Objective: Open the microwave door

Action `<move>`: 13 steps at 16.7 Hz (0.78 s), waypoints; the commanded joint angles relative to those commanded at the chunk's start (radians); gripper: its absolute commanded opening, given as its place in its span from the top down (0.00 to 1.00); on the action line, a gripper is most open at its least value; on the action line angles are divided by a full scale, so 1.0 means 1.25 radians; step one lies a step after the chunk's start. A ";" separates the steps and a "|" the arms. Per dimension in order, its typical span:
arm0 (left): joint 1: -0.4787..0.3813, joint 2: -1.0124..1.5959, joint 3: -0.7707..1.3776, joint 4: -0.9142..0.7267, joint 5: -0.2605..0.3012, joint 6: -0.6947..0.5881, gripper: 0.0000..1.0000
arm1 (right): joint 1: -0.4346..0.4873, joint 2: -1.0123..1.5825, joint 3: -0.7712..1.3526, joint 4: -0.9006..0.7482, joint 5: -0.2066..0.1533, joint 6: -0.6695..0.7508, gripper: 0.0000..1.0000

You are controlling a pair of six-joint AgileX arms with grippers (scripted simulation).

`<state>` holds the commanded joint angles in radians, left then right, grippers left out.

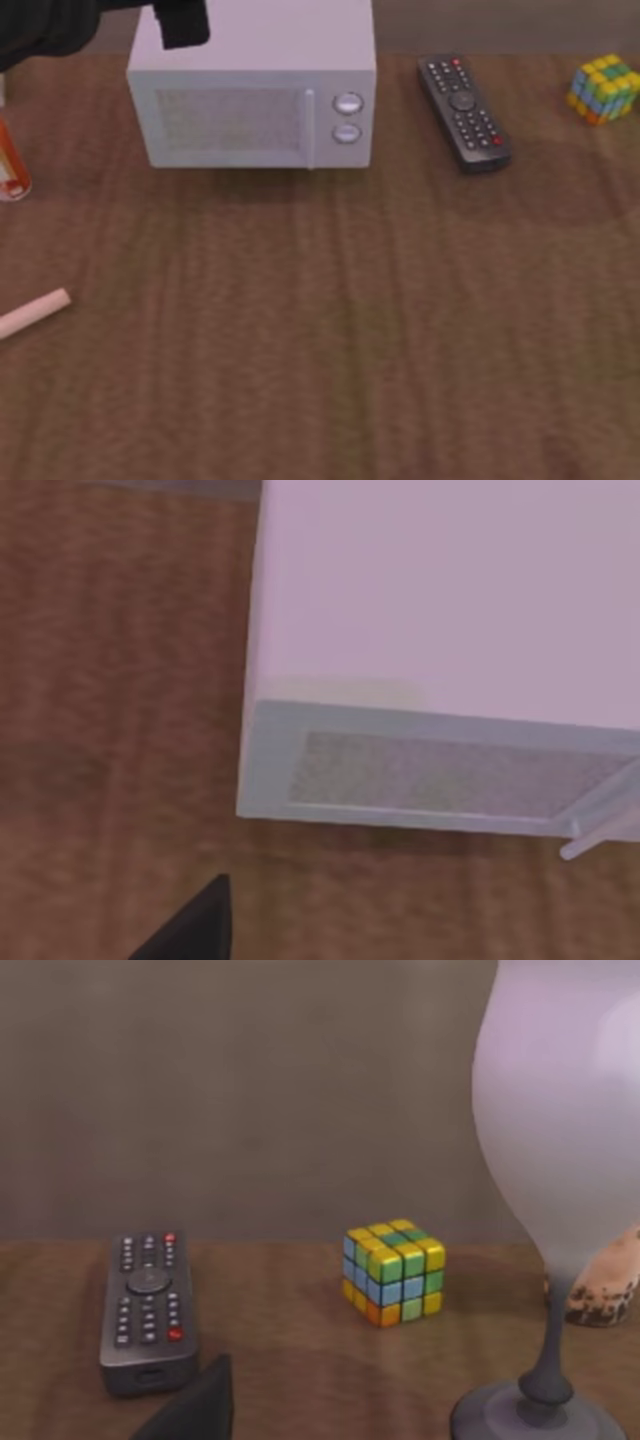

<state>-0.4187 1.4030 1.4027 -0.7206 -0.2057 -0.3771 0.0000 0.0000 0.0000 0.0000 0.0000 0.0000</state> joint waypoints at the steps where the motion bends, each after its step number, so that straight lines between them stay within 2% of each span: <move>1: -0.023 0.080 0.082 -0.039 -0.011 -0.021 0.00 | 0.000 0.000 0.000 0.000 0.000 0.000 0.00; 7: -0.132 0.465 0.461 -0.233 -0.062 -0.121 0.00 | 0.000 0.000 0.000 0.000 0.000 0.000 0.00; 10: -0.162 0.570 0.554 -0.291 -0.077 -0.148 0.00 | 0.000 0.000 0.000 0.000 0.000 0.000 0.00; 13: -0.170 0.597 0.577 -0.307 -0.081 -0.155 0.00 | 0.000 0.000 0.000 0.000 0.000 0.000 0.00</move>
<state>-0.6318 2.1496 2.1237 -1.1047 -0.3064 -0.5714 0.0000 0.0000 0.0000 0.0000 0.0000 0.0000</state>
